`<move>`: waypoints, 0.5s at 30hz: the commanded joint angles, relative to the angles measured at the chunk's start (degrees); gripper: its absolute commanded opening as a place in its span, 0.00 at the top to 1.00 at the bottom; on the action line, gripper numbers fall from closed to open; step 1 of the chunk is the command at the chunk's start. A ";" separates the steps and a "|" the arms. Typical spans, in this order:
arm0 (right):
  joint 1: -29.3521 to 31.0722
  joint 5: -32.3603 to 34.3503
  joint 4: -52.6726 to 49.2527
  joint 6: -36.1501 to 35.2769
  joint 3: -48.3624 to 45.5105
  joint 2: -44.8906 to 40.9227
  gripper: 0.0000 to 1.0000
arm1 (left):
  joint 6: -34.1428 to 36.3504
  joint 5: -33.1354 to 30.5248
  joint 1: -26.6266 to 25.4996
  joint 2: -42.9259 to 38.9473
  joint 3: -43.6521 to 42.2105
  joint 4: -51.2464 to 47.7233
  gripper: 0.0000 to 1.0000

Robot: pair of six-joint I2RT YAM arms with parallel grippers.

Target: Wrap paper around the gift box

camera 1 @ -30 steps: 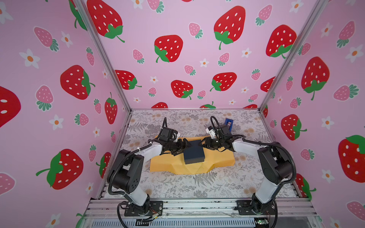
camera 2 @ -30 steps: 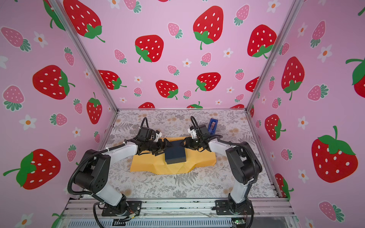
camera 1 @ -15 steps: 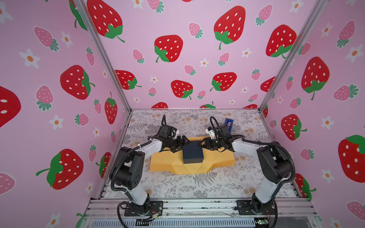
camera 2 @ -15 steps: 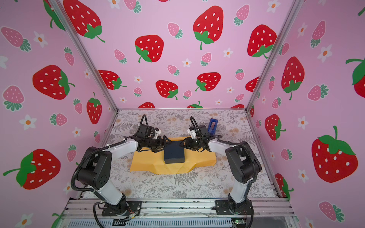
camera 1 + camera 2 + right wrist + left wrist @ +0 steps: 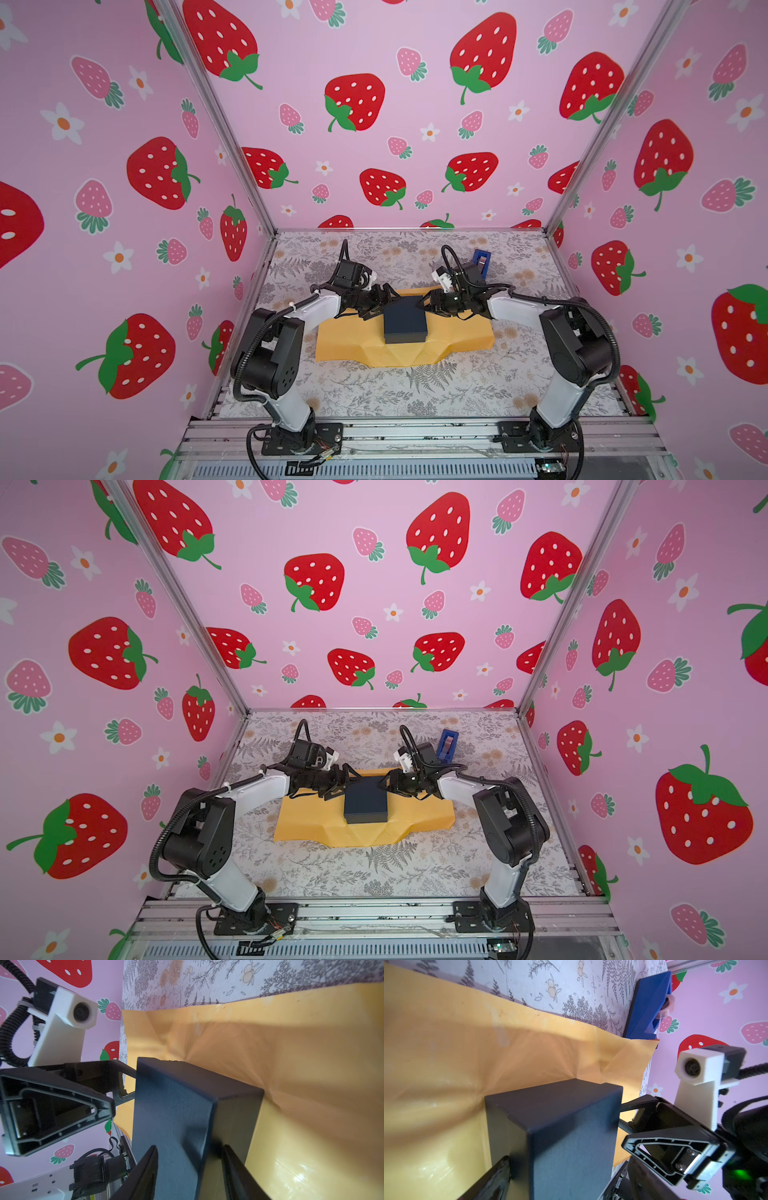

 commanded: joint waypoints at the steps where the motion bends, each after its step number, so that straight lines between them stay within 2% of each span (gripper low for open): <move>1: 0.40 -1.38 0.16 -0.48 1.75 0.73 0.48 | 1.40 1.58 0.11 1.03 2.95 -1.33 0.12; 15: 0.43 -0.07 -0.85 -1.17 1.91 0.79 0.48 | 1.00 1.76 0.35 1.12 2.98 -1.20 0.12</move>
